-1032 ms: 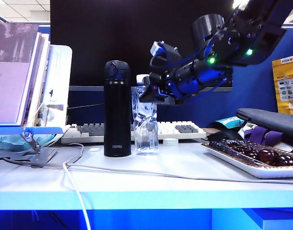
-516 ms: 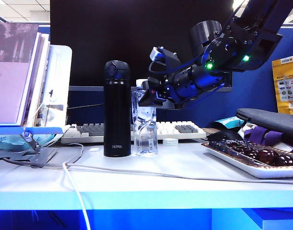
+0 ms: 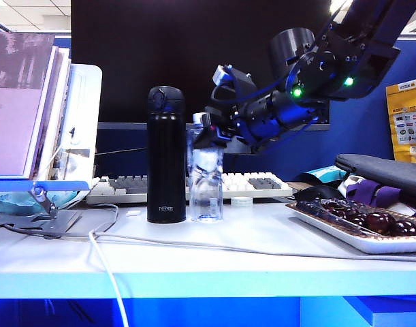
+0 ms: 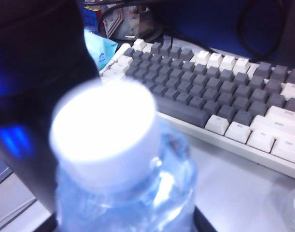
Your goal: Pick up the mineral water bottle and place it vertically to the right of the black thermos cup.
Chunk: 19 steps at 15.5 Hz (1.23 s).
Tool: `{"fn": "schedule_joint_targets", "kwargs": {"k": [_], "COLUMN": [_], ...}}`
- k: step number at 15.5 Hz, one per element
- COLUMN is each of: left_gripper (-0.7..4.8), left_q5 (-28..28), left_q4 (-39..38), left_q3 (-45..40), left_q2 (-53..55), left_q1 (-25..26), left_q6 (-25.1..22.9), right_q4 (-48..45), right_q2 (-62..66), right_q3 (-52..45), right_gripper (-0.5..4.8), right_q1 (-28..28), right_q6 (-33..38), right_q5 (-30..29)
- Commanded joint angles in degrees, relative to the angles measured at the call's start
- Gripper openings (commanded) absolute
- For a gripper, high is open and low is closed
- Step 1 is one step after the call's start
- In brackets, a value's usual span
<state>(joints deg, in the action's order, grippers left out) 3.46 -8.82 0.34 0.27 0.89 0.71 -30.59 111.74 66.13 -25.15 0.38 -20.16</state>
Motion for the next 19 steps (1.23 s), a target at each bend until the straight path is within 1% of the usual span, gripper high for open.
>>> {"fn": "schedule_joint_targets", "kwargs": {"k": [1,2,4,8,14,16,17,18,19], "left_gripper": [-0.04,-0.04,-0.04,-0.04,-0.04,-0.04,-0.04,-0.04,-0.04], "left_q5": [0.3,0.3,0.3,0.3,0.3,0.3,0.3,0.3,0.3], "left_q4": [-0.5,-0.5,-0.5,-0.5,-0.5,-0.5,-0.5,-0.5,-0.5], "left_q3": [0.0,0.0,0.0,0.0,0.0,0.0,0.0,0.0,0.0], "left_q2": [-0.2,-0.2,-0.2,-0.2,-0.2,-0.2,-0.2,-0.2,-0.2], "left_q1": [0.0,0.0,0.0,0.0,0.0,0.0,0.0,0.0,0.0], "left_q6": [-0.2,-0.2,-0.2,-0.2,-0.2,-0.2,-0.2,-0.2,-0.2], "right_q4": [-1.4,-1.4,-1.9,-4.7,-6.1,-5.5,-5.0,-3.8,-1.5], "right_q2": [-0.5,-0.5,-0.5,-0.8,-4.3,-8.5,-10.9,-14.8,-19.3], "right_q3": [0.3,0.3,0.3,0.5,0.7,0.7,0.7,0.7,0.7], "right_gripper": [3.51,3.52,3.74,3.93,3.93,3.91,3.78,2.89,1.87], "right_q1": [-0.1,-0.1,-0.1,-0.1,0.0,0.0,0.0,0.0,0.0], "right_q6": [-0.4,-0.4,-0.4,-0.4,-0.4,-0.4,-0.4,-0.4,-0.5], "right_q5": [-0.4,-0.4,-0.5,-0.3,0.8,1.0,1.0,1.9,4.2]}}
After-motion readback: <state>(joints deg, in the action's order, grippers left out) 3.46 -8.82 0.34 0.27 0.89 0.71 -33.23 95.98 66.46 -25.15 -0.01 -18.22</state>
